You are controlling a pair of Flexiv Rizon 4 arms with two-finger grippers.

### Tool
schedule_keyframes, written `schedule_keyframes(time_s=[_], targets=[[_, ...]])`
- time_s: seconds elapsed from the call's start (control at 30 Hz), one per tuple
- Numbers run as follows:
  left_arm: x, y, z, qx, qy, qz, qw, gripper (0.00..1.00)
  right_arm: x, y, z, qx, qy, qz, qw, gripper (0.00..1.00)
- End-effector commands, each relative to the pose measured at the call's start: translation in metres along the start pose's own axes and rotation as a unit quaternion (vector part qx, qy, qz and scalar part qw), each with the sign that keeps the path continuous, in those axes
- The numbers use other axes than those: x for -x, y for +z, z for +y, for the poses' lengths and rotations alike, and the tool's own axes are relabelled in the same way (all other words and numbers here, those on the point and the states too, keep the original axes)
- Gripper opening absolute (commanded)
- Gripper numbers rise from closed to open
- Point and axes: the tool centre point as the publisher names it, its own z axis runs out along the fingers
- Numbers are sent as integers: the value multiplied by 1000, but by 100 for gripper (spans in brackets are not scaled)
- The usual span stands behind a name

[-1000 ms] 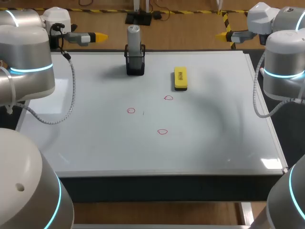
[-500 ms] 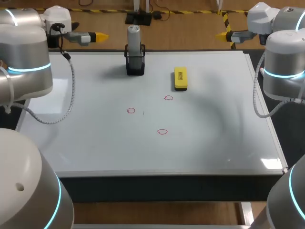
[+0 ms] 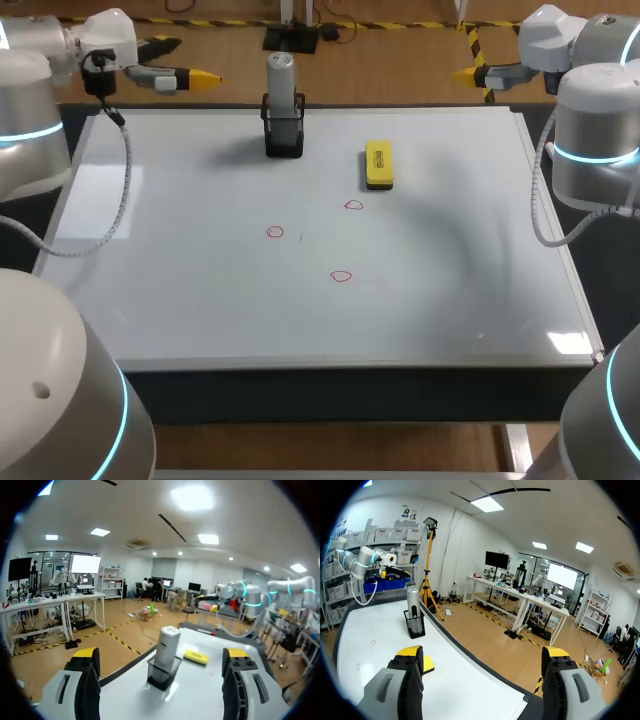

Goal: Pick up the inspection probe, press it on each red-marked spot on the whiteboard one by one, put down the probe, pick up the eraser, and wipe off all the red marks.

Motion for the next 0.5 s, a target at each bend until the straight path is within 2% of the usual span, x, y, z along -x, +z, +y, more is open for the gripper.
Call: schedule_keyframes(time_s=[0.03,0.27,0.5], targets=[[6,5,3,-9,-3,88,996,100,0,0,0,-1,0,1,1000,100],[-6,19,6,-26,-5,157,987,100,0,0,0,-1,0,1,1000,100],[-22,34,11,-30,0,184,982,100,0,0,0,-1,0,1,1000,100]])
